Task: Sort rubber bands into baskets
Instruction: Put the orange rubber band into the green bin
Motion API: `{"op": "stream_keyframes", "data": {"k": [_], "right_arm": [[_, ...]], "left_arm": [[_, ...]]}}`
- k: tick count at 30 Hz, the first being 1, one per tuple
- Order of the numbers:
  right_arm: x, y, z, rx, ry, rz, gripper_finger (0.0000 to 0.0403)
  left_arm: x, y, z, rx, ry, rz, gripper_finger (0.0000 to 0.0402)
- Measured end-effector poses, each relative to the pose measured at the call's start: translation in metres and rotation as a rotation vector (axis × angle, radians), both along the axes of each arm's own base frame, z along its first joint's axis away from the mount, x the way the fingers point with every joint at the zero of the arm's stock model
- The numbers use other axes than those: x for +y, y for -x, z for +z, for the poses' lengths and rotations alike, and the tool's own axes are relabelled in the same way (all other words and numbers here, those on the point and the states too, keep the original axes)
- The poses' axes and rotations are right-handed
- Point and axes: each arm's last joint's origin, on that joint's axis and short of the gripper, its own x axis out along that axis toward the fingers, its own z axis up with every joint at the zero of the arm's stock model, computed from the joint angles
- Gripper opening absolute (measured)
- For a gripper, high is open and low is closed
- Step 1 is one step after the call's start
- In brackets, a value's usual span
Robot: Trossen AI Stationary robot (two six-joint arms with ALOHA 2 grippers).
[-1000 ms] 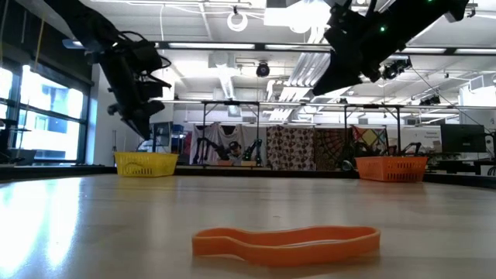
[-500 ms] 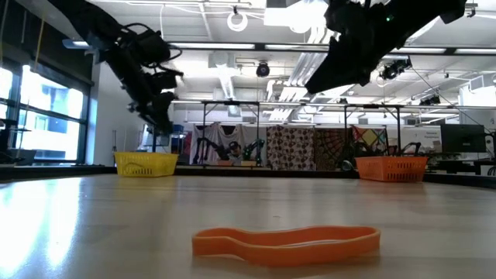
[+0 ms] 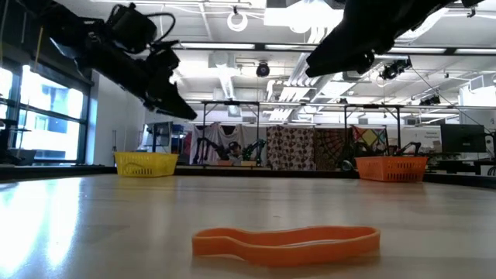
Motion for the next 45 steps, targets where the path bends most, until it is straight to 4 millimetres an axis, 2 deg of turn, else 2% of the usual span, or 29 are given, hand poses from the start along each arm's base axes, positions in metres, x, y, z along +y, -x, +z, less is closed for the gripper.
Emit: {"op": "stream_keyframes", "data": {"k": [6,15,19,24,31,39,45], "right_arm": [[0.024,-0.021,0.004,0.037,0.010,0.051,0.0167],[0.068,-0.048,0.009,0.143,-0.115,0.214,0.0167],[0.090,-0.057,-0.006,0.204,-0.125,0.289,0.0167],[0.108,-0.061,-0.025,0.269,-0.148,0.328,0.0167],[0.121,-0.058,-0.043,0.319,-0.124,0.363,0.0167],[0.133,-0.063,-0.084,0.383,-0.096,0.375,0.0167],[0.137,-0.068,-0.102,0.382,-0.103,0.372,0.0167]], "left_arm": [[-0.037,-0.006,0.009,-0.092,-0.014,-0.154,0.0102],[-0.085,-0.012,0.011,-0.107,0.007,-0.364,0.0101],[-0.100,-0.011,0.011,-0.111,0.018,-0.429,0.0101],[-0.114,-0.011,0.013,-0.143,0.041,-0.477,0.0101],[-0.126,-0.011,0.017,-0.186,0.032,-0.511,0.0101],[-0.135,-0.010,0.019,-0.204,0.024,-0.516,0.0101],[-0.140,-0.009,0.019,-0.205,0.036,-0.511,0.0101]]}}
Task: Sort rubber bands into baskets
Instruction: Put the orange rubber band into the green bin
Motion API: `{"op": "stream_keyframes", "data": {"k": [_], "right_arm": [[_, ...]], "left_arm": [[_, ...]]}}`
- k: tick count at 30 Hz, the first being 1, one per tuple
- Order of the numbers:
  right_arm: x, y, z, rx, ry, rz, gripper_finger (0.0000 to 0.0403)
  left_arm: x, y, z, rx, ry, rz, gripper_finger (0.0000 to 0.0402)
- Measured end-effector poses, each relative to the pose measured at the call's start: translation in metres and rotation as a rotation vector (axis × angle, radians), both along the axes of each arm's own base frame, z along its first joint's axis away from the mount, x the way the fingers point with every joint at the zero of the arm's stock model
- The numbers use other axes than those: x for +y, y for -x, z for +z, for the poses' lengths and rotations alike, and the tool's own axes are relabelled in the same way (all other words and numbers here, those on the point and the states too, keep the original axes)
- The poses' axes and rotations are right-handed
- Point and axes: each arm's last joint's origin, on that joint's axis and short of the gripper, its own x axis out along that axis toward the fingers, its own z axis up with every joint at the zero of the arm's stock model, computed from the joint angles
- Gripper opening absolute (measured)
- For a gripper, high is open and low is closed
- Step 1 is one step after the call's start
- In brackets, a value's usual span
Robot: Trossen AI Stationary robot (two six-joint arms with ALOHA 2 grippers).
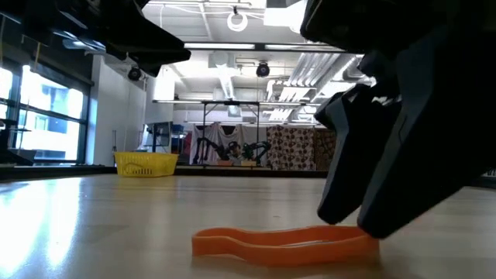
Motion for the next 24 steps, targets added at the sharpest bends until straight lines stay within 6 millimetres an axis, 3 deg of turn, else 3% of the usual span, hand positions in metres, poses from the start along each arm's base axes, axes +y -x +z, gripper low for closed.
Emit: {"op": "stream_keyframes", "data": {"k": [6,12,16,24], "right_arm": [[0.001,-0.002,-0.010,0.004,0.021,0.013,0.0142],[0.002,-0.002,-0.013,0.014,0.019,0.035,0.0070],[0.001,0.000,-0.008,0.033,0.008,0.055,0.0011],[-0.003,0.016,0.022,0.180,0.044,-0.004,0.0004]], "left_arm": [[-0.003,0.001,0.000,0.000,-0.004,-0.004,0.0101],[-0.002,0.001,0.000,0.000,-0.013,0.034,0.0101],[-0.002,0.001,0.000,0.002,0.005,0.039,0.0101],[-0.009,0.002,0.002,-0.016,0.033,0.011,0.0101]]}}
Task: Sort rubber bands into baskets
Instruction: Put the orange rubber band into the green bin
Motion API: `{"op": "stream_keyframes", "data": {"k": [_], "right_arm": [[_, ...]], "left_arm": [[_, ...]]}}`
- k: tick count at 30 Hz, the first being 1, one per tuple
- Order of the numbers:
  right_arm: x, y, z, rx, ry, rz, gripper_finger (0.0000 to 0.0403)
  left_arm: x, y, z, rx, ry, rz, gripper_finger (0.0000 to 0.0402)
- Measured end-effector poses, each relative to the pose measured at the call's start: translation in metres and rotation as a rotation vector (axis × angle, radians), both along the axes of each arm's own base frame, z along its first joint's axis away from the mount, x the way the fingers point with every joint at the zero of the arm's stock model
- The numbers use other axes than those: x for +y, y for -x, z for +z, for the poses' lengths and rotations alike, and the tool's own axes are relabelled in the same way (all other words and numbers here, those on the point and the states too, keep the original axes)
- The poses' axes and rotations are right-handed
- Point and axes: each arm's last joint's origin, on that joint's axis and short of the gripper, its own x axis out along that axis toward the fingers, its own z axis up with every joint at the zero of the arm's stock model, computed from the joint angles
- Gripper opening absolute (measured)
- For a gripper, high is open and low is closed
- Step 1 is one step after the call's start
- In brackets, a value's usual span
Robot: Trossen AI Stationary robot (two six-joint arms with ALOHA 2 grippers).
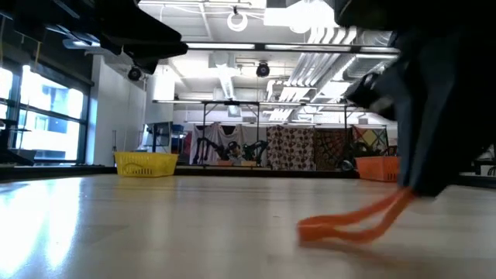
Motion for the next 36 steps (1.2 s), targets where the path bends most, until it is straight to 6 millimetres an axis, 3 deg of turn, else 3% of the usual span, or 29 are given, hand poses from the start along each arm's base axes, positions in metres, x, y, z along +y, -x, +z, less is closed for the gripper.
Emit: {"op": "stream_keyframes", "data": {"k": [8,19,28,36], "right_arm": [[0.007,0.028,0.051,0.126,0.048,-0.093,0.0002],[0.026,0.098,0.105,0.410,0.081,-0.400,0.0001],[0.035,0.145,0.117,0.731,0.156,-0.536,0.0000],[0.046,0.159,0.117,0.777,0.132,-0.501,0.0000]], "left_arm": [[-0.005,0.001,0.000,-0.001,-0.011,-0.011,0.0101],[-0.010,0.003,0.000,-0.001,-0.008,-0.020,0.0101],[-0.010,0.003,0.000,-0.004,-0.042,-0.029,0.0101],[-0.010,0.003,0.000,-0.003,-0.043,-0.029,0.0101]]}}
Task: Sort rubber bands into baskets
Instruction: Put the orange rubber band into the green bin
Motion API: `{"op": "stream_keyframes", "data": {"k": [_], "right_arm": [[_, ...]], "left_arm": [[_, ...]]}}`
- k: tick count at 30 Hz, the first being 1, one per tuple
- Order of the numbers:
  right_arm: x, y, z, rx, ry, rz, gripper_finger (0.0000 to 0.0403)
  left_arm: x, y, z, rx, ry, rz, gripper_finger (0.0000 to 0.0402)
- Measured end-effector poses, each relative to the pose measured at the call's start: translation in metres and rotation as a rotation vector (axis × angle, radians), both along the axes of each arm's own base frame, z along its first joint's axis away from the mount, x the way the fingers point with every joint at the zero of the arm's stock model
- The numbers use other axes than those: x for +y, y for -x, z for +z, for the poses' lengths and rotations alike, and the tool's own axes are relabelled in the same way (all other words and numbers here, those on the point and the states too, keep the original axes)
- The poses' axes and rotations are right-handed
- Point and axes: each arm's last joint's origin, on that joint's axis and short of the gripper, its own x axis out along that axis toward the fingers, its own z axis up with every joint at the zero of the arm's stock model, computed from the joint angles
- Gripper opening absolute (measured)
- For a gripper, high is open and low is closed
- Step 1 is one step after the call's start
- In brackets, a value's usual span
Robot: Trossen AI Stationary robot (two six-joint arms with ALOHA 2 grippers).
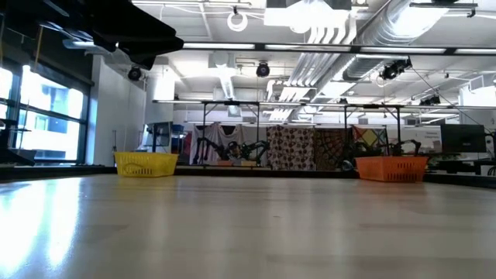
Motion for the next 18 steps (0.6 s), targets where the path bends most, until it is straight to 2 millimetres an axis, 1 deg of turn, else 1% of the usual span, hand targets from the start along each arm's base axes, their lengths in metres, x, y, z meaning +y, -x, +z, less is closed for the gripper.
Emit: {"op": "stream_keyframes", "data": {"k": [8,18], "right_arm": [[0.004,0.003,-0.002,0.004,0.009,-0.022,0.0000],[0.015,-0.004,-0.025,0.047,0.022,0.016,0.0000]], "left_arm": [[0.000,0.000,0.000,-0.001,-0.001,0.000,0.0101],[0.000,0.000,0.000,-0.006,-0.051,-0.013,0.0101]]}}
